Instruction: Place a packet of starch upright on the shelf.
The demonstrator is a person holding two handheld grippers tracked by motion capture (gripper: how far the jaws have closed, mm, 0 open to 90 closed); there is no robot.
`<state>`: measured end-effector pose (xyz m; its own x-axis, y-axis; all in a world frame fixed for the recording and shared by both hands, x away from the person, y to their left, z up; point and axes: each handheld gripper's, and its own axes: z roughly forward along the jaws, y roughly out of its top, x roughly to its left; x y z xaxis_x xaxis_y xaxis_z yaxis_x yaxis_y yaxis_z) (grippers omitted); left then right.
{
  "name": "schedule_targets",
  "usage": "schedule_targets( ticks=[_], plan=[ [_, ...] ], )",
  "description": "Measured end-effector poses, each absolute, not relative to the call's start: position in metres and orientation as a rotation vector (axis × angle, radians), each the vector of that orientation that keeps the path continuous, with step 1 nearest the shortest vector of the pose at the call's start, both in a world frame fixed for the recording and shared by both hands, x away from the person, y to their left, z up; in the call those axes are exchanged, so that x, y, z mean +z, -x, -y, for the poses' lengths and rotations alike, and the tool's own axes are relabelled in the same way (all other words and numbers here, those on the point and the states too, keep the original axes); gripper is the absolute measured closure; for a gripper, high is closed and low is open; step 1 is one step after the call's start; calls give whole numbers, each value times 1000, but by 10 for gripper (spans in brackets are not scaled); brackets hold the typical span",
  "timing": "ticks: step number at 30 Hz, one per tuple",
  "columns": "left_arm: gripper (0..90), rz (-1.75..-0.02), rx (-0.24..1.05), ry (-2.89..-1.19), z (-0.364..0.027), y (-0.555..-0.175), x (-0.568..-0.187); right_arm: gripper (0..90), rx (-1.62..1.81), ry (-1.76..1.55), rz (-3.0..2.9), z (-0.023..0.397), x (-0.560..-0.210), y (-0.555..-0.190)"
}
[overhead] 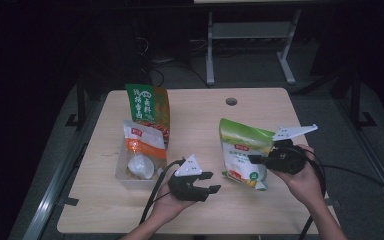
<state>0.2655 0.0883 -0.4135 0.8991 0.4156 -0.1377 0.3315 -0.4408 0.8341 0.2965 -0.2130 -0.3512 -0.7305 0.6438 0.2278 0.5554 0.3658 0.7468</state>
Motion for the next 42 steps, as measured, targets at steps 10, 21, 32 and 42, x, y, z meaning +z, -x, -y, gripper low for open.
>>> schedule_targets(
  ticks=[10,21,32,42],
  plan=[
    [468,-554,91,-2071,-100,-257,-419,879,1328,-1069,-2513,195,-332,-314],
    [425,-533,88,-2089,-103,-250,-422,879,1354,-982,-2544,164,-314,-333],
    [401,-519,83,-2092,-108,-245,-423,880,1389,-881,-2585,122,-301,-352],
    [393,-523,74,-2082,-110,-242,-425,880,1415,-803,-2631,83,-298,-370]
  ],
)
